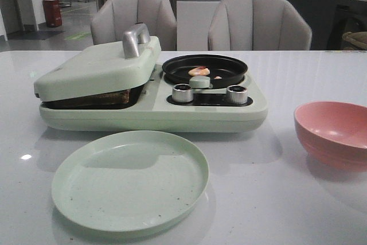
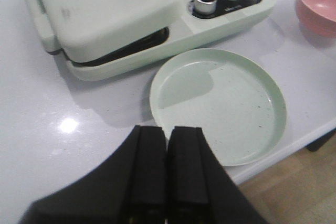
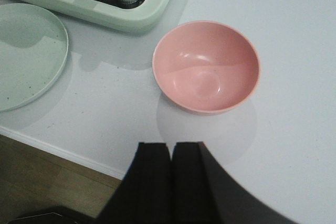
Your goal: Make breakfast with bread and shrimp
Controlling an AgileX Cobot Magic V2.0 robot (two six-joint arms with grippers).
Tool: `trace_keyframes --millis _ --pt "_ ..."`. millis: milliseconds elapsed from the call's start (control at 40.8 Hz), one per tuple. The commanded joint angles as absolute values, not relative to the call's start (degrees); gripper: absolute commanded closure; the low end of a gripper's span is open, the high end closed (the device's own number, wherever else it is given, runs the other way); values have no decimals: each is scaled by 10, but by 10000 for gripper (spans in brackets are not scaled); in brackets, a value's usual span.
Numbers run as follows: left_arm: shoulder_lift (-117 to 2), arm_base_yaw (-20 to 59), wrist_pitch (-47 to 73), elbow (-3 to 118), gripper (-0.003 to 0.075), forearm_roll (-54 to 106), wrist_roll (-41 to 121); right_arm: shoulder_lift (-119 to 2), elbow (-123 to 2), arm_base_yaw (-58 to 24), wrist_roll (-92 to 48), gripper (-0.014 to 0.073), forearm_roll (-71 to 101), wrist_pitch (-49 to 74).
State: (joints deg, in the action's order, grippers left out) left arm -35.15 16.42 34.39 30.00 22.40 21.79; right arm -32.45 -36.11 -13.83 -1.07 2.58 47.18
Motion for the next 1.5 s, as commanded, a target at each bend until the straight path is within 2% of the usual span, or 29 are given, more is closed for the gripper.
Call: trace_keyframes --millis 0,147,540,736,981,1275,1472 --pt "-356 134 298 315 619 234 212 -324 -375 -138 -10 559 22 431" --pt "-356 111 299 315 619 234 212 -324 -375 -138 -10 559 22 431" --pt "-348 112 291 315 619 218 212 -324 -375 -138 -10 559 22 431" --pt "-241 103 266 271 619 167 212 -324 -375 -138 -10 559 22 431" --pt "-103 103 95 142 619 148 212 -324 -375 -138 -10 559 22 431" --pt "-33 100 75 53 619 150 202 -324 -375 -138 -10 559 22 430" --pt "14 58 68 18 619 50 49 -324 -375 -138 -10 559 22 430"
